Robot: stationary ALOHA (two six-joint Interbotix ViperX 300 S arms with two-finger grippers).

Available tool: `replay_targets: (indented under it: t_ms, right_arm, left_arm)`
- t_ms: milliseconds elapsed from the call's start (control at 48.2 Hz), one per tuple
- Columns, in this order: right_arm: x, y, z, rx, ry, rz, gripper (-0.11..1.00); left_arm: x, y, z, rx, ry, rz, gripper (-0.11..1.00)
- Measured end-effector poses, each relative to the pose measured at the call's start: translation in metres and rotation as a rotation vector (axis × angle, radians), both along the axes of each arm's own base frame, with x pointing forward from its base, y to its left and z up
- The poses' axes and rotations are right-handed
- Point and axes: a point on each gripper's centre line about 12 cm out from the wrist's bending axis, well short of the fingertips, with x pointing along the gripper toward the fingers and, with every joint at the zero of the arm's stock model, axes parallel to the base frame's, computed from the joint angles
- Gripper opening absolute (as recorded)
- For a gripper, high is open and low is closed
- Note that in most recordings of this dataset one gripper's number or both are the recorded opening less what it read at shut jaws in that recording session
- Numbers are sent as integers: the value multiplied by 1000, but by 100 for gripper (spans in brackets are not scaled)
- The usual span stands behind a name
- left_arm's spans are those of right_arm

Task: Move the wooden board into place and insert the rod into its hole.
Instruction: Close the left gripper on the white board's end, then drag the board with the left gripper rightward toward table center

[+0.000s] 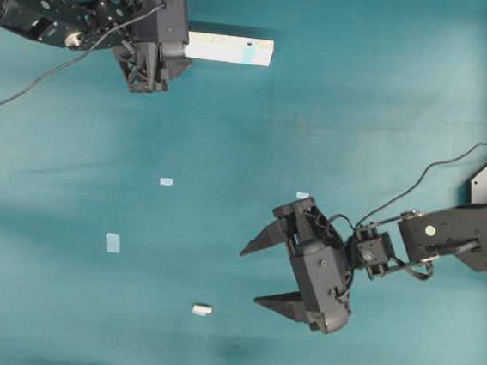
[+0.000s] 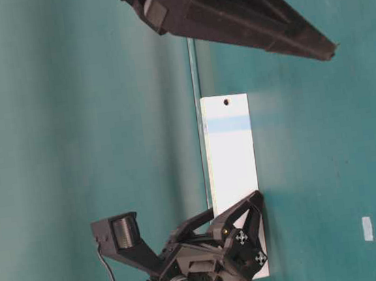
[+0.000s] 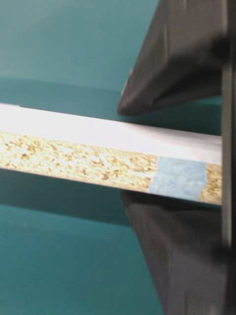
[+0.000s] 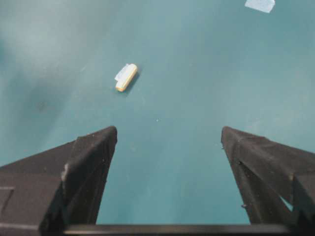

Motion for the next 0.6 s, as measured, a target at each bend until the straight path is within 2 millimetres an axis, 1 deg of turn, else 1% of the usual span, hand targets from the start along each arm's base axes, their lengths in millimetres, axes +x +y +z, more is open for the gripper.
replay_targets:
  t_ms: [62, 125, 457, 602]
  right_arm:
    - [1, 0, 0, 0, 0, 0, 94]
    - [1, 0, 2, 2, -3, -1, 94]
    - [0, -1, 6, -7, 12, -5, 94]
    - [-2, -2, 13, -9, 11, -7, 94]
  left_arm:
    - [1, 0, 1, 0, -2, 1, 37]
    - [1, -1, 0, -2, -3, -1, 22]
    - [2, 0, 1, -10, -8, 10, 21]
    - [2, 0, 7, -58, -32, 60, 21]
